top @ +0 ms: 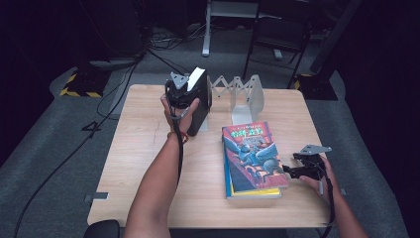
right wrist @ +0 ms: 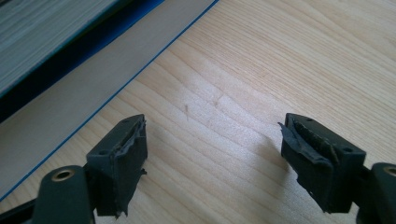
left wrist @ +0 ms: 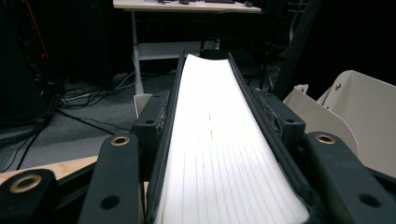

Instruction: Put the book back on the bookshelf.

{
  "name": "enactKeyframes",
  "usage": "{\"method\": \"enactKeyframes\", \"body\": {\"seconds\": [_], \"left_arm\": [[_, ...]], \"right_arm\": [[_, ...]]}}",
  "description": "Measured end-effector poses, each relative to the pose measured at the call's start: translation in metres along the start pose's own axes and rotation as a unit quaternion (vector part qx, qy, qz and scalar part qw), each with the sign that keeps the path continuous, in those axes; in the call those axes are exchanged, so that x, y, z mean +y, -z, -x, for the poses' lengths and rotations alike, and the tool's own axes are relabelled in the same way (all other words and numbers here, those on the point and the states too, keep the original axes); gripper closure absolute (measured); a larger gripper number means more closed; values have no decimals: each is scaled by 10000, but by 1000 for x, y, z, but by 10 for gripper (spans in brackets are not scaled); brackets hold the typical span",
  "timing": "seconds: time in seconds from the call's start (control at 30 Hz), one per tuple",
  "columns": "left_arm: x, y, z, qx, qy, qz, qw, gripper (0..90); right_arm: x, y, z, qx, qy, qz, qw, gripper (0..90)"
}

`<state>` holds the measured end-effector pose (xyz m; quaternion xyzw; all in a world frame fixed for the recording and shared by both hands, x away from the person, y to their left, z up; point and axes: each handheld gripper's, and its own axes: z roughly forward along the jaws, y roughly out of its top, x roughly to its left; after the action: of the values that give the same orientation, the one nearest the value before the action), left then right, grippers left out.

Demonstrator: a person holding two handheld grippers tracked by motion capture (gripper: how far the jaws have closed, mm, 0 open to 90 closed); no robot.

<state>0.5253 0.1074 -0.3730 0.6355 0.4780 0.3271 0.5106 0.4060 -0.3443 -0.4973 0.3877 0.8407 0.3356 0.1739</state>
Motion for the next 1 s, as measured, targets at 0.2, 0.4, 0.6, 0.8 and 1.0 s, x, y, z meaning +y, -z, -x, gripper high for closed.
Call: {"method": "enactKeyframes", "body": {"seconds": [0.2,0.4,0.6,0.8,1.0], "left_arm": [[-1,1,2,63,-22,-24,10000,491],[-1,0,3,48,-29,-123,9999,461],[-2,-5,6,139,-206,-364,9990,457],[-1,-1,11,378,-231,-332,9985,500],[3,-1,17,732,-341,-284,9963,511]], "right_arm": [[0,0,0,-6,-2,-12,10000,230],[0,0,0,-5,-1,-18,10000,231],[0,0,0,10,-2,-19,10000,235],[0,0,0,48,-40,-8,10000,235],[0,0,1,85,-43,-15,10000,235]]}}
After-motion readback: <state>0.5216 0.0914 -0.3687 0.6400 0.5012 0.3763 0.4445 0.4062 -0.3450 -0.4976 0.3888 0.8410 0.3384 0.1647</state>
